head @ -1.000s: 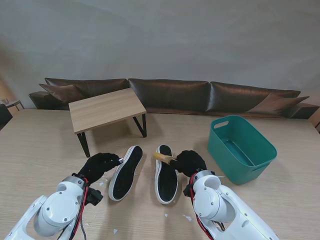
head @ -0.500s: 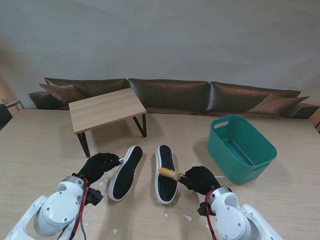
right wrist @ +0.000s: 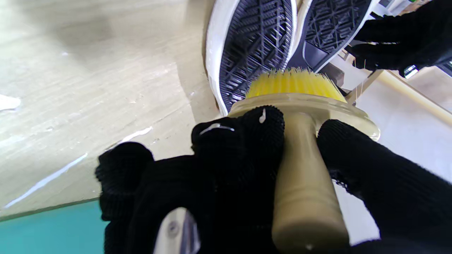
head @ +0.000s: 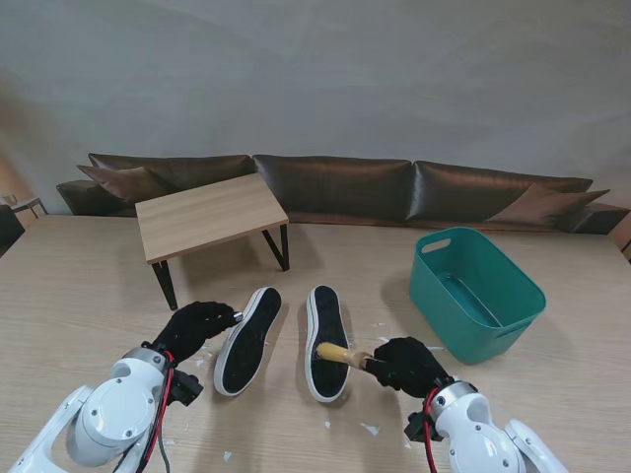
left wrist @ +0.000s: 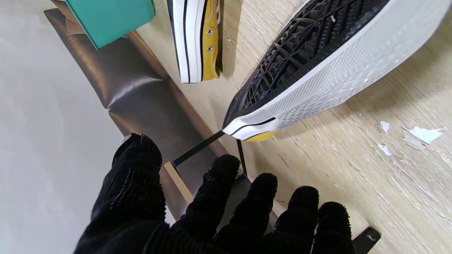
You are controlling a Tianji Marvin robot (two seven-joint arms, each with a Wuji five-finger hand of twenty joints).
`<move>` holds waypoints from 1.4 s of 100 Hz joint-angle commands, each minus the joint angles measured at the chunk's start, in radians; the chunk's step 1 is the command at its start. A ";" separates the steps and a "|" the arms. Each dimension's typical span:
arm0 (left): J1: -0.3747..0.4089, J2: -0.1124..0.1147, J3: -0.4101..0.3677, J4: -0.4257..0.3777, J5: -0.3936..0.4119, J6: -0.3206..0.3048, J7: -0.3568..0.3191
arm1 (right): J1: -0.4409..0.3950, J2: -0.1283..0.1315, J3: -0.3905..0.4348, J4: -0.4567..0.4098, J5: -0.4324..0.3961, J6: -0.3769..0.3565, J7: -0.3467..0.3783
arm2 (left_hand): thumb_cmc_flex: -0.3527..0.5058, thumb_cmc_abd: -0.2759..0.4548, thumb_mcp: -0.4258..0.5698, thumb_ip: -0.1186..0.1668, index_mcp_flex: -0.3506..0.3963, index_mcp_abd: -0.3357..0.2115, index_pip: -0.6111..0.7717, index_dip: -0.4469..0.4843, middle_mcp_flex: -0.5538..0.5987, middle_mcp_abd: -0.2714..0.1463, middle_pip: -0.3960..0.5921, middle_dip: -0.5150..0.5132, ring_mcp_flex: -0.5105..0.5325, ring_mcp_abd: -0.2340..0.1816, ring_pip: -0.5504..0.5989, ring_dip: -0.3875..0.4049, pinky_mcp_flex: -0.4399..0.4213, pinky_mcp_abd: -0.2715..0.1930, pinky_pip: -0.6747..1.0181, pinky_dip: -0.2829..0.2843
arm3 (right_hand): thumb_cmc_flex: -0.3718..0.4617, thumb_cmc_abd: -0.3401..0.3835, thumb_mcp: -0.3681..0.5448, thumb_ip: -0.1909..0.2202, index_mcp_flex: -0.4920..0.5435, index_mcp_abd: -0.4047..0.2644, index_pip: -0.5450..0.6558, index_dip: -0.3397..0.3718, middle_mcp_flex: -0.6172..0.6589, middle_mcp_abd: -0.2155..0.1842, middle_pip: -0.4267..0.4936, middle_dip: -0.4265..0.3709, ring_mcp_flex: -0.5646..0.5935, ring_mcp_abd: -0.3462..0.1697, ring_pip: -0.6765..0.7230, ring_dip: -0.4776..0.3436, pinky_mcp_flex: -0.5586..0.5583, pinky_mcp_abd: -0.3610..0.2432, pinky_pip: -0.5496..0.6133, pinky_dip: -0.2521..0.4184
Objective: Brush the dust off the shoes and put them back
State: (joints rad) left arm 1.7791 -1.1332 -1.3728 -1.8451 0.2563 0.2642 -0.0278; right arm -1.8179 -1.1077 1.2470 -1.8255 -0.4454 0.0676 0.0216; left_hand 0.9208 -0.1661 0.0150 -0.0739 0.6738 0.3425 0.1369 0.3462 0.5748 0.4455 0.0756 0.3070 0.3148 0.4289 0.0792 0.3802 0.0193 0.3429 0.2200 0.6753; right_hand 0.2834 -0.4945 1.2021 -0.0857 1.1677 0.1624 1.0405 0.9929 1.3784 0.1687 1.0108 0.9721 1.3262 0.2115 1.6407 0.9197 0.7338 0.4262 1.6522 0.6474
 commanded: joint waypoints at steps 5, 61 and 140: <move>0.004 -0.003 -0.001 -0.003 -0.001 -0.001 -0.016 | 0.002 -0.006 -0.007 -0.045 0.003 0.026 0.004 | 0.036 0.033 -0.025 0.045 0.020 0.001 -0.002 0.002 0.008 0.009 0.000 0.000 -0.008 0.020 0.005 0.004 -0.010 -0.003 -0.029 0.009 | 0.072 0.025 0.089 0.020 0.110 0.088 0.044 0.023 0.062 0.027 0.005 0.003 -0.020 -0.079 0.010 0.001 0.386 0.032 0.019 0.020; 0.006 -0.004 -0.001 -0.005 0.000 0.004 -0.012 | 0.162 -0.069 -0.210 -0.036 0.004 0.215 -0.201 | 0.036 0.033 -0.026 0.045 0.020 0.002 -0.002 0.002 0.007 0.011 -0.001 0.000 -0.009 0.020 0.005 0.004 -0.010 -0.003 -0.029 0.009 | 0.076 0.026 0.087 0.017 0.107 0.091 0.043 0.022 0.061 0.032 -0.002 0.003 -0.020 -0.077 0.003 -0.002 0.385 0.036 0.015 0.019; 0.011 -0.006 0.001 -0.005 0.004 -0.006 0.003 | 0.401 -0.211 -0.479 0.237 0.105 0.374 -0.425 | 0.035 0.033 -0.025 0.045 0.025 0.003 0.001 0.004 0.014 0.010 0.001 0.001 -0.003 0.021 0.007 0.005 -0.005 0.000 -0.028 0.009 | 0.074 0.024 0.090 0.016 0.107 0.092 0.042 0.022 0.061 0.031 -0.005 0.007 -0.020 -0.072 0.003 -0.002 0.384 0.044 0.011 0.020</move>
State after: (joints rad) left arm 1.7944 -1.1350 -1.3742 -1.8528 0.2656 0.2544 -0.0027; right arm -1.4285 -1.2950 0.7781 -1.6005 -0.3470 0.4341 -0.4124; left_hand 0.9208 -0.1661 0.0150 -0.0739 0.6899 0.3431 0.1369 0.3461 0.5835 0.4468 0.0758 0.3072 0.3149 0.4290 0.0792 0.3803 0.0193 0.3429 0.2200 0.6757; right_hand 0.2903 -0.4945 1.2013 -0.0866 1.1678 0.1666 1.0375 0.9930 1.3784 0.1723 1.0097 0.9711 1.3261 0.2150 1.6407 0.9197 0.7338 0.4309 1.6522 0.6474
